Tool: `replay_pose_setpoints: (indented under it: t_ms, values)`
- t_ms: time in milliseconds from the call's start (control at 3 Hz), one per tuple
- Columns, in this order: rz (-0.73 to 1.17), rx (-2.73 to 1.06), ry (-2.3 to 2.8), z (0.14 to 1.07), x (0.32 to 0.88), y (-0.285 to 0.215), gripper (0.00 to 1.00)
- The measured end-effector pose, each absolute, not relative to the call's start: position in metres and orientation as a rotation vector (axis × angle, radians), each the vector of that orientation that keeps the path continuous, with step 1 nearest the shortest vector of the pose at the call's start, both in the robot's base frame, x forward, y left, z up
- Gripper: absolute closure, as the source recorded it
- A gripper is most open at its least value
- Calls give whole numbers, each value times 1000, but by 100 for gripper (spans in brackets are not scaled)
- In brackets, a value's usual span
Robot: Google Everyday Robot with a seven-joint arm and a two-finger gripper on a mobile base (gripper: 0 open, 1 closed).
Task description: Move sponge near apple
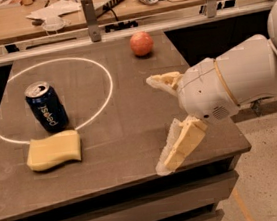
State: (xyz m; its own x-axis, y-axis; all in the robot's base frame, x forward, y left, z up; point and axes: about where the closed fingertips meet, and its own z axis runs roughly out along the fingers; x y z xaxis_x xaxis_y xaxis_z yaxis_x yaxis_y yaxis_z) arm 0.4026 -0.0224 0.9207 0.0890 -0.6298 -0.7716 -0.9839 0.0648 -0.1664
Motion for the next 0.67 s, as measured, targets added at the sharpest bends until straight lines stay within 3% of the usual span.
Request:
replay_pose_setpoints:
  t_ms: [667]
  values:
    - [731, -1596, 1545, 885, 413, 27, 0]
